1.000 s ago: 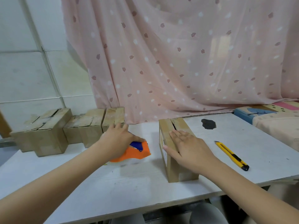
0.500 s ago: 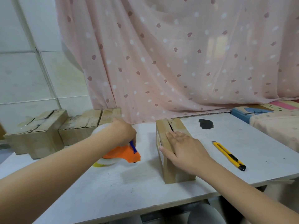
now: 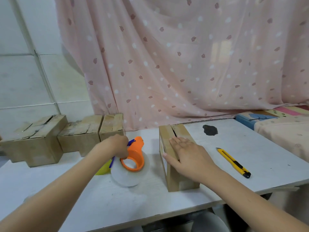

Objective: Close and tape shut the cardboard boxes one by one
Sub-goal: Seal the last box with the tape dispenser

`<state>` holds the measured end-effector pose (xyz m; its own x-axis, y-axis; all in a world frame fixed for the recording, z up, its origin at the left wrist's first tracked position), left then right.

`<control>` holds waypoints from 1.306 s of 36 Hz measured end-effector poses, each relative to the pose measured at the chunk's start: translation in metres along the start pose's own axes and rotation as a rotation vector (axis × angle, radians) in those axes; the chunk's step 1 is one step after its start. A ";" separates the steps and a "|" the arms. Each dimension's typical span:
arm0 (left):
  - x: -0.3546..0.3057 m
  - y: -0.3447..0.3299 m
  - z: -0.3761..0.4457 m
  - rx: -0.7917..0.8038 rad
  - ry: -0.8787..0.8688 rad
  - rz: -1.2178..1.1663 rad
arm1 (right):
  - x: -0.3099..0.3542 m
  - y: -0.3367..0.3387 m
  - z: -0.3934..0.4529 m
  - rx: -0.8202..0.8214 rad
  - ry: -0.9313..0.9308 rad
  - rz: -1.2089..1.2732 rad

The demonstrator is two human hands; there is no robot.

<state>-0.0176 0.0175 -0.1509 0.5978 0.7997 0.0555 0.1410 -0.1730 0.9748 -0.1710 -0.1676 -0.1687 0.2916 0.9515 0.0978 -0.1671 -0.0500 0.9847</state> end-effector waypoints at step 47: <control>-0.113 0.022 0.025 -0.076 0.015 -0.753 | -0.070 0.026 0.063 0.451 -0.603 0.830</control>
<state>-0.0623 -0.0906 -0.1412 0.3508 0.6941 -0.6287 0.4522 0.4624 0.7627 -0.1365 -0.2541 -0.1410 0.6773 0.2756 0.6822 -0.2012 -0.8225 0.5320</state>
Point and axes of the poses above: each hand's wrist, its own z-axis towards the middle knuckle, its own y-axis out of the back of the hand, x = y × z, the point moved 4 cm from there along z, towards the middle knuckle, and after that the axes turned 10 degrees about -y, right-handed, at the moved point
